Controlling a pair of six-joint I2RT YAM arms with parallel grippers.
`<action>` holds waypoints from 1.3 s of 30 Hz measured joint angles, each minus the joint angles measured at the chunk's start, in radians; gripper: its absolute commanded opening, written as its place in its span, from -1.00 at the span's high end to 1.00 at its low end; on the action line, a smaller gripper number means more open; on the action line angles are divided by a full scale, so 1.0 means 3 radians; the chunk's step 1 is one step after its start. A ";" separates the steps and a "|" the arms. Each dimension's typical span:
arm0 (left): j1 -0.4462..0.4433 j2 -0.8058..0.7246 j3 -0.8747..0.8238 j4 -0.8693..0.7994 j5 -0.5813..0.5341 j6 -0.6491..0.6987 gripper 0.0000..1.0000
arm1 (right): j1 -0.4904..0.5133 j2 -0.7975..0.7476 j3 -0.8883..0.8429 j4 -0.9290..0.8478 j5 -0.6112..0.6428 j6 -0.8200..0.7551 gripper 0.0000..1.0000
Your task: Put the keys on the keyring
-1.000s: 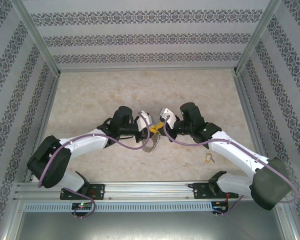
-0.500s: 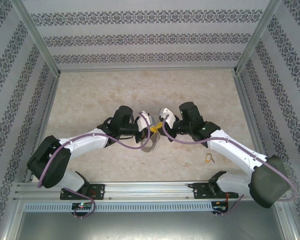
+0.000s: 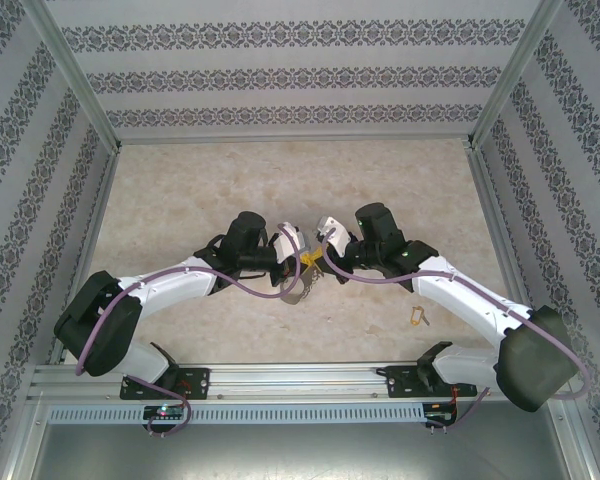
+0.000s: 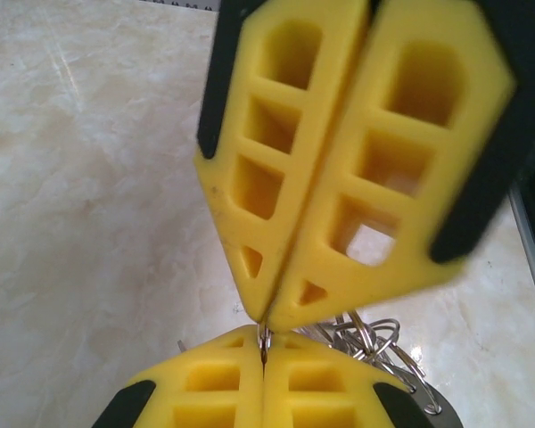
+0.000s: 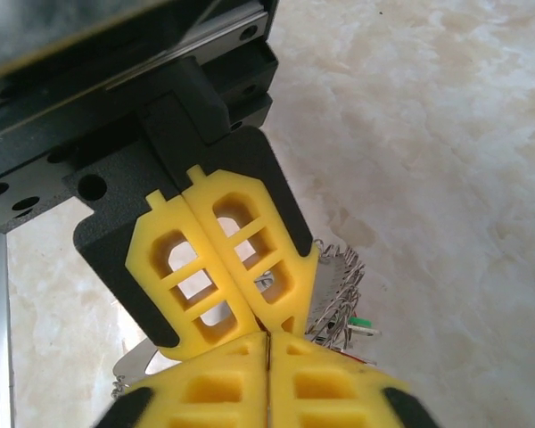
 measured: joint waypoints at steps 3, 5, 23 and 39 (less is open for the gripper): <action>0.0000 0.0000 0.0000 -0.0003 -0.0010 0.0000 1.00 | 0.0001 0.0003 0.0013 -0.0013 0.0031 0.0003 1.00; 0.0000 0.0000 0.0000 0.0001 -0.0023 -0.0003 1.00 | 0.0000 0.0003 0.0015 -0.0014 0.0069 0.0024 1.00; 0.0000 -0.0011 -0.0165 0.0514 -0.0212 -0.0294 0.95 | -0.0131 0.0003 0.0004 0.0046 0.0159 0.0676 1.00; 0.0000 -0.0010 -0.0109 0.0318 -0.0197 -0.0215 0.63 | -0.0128 0.0003 0.0055 0.0065 0.0023 0.0651 1.00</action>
